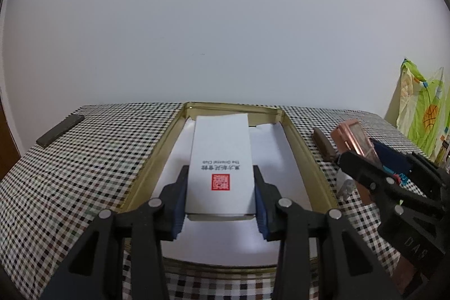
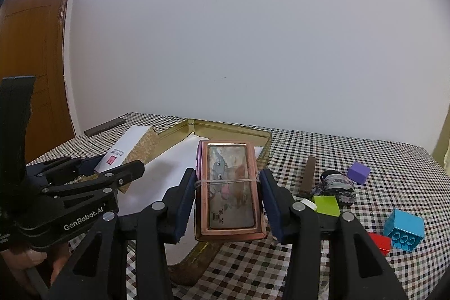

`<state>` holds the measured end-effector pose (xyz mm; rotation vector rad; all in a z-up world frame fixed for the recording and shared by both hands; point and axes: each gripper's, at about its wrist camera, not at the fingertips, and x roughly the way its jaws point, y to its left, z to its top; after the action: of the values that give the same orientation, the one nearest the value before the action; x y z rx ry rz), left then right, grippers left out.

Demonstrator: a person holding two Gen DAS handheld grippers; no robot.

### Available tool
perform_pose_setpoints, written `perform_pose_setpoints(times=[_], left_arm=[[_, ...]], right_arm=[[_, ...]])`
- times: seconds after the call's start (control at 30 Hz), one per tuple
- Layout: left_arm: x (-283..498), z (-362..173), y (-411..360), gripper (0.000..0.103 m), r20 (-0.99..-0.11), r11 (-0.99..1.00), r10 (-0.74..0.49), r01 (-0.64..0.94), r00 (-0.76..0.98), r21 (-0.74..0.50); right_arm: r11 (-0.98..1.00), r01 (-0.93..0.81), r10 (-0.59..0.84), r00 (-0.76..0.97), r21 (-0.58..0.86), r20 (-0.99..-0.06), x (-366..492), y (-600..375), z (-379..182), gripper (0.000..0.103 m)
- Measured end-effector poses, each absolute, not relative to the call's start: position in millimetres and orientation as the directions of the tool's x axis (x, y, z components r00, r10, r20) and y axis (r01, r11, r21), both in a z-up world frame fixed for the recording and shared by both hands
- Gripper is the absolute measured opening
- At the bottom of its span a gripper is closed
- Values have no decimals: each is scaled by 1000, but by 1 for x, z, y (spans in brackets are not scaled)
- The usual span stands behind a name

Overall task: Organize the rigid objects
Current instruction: 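Carry the white box and copper case with both tools over the gold tray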

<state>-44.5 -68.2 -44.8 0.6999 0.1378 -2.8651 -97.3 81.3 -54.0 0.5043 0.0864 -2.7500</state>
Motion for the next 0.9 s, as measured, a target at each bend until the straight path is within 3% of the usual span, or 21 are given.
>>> perform_pose_setpoints(times=[0.9], left_arm=[[-47,-47,-87,39,-479,-974,-174,221,-861,-43]], right_arm=[[-942,336,-315,-868,13,-384,-100,81,-53,49]])
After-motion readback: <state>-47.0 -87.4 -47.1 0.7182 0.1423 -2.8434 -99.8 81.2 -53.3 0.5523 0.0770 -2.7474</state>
